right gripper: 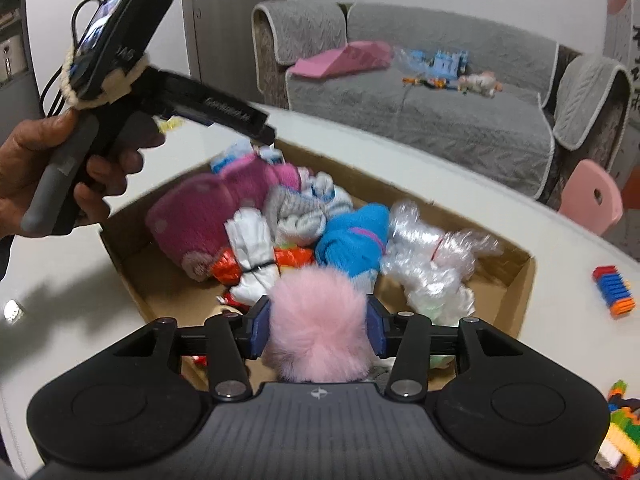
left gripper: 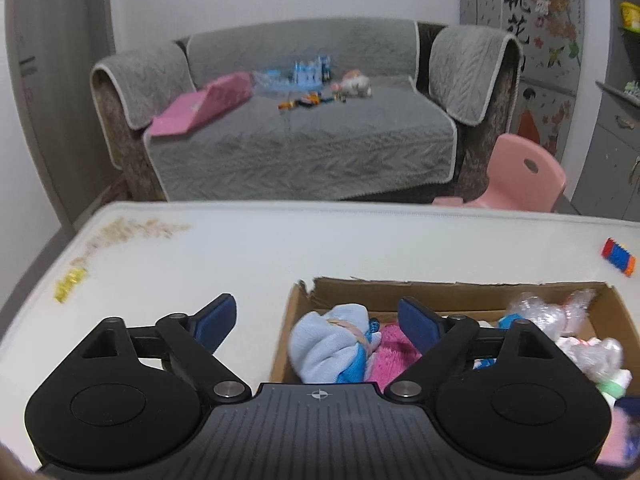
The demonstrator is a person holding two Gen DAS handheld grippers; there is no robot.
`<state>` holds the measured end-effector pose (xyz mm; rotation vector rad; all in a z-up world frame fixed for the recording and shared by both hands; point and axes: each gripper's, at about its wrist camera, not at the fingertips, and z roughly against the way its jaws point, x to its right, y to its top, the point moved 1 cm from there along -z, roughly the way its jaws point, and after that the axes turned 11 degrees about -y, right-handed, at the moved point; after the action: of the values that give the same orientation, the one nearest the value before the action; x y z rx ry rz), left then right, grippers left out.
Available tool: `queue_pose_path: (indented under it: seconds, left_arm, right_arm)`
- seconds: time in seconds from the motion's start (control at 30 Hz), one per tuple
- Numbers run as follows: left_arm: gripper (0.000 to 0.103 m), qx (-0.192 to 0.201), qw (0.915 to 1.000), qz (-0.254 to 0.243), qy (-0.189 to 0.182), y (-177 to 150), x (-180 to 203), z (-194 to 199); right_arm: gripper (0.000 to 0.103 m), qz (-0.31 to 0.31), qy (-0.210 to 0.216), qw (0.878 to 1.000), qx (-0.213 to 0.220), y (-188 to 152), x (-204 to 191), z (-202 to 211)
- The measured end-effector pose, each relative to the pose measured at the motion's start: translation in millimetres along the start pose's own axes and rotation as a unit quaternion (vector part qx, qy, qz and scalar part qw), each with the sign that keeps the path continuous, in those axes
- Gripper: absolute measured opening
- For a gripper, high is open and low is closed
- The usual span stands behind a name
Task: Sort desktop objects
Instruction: 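Carry both items over the cardboard tray and open both grippers, then move both grippers back toward the remaining items on the table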
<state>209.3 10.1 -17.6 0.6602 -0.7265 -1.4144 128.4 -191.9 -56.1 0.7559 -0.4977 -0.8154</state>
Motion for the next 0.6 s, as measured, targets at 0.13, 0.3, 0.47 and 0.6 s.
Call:
queue_pose_path:
  seconds: [0.13, 0.3, 0.47, 0.6]
  left_arm:
    - [0.096, 0.025, 0.9995, -0.021, -0.003, -9.9, 0.3, 44.8]
    - [0.102, 0.046, 0.9971, -0.056, -0.023, -48.4, 15.6, 101.9]
    - [0.103, 0.027, 0.9936, -0.093, -0.06, -111.1, 44.8, 129.0]
    - [0.102, -0.008, 0.9909, -0.12, -0.061, -150.6, 69.4, 119.1]
  right_arm:
    - [0.047, -0.01, -0.007, 1.0, 0.028, 1.1, 4.5, 30.5]
    - [0.051, -0.017, -0.011, 0.998, 0.065, -14.1, 1.9, 76.0]
    - [0.058, -0.037, 0.002, 0.996, 0.077, -48.8, -19.9, 101.8]
    - [0.065, -0.036, 0.008, 0.997, 0.061, -79.3, -49.2, 95.6]
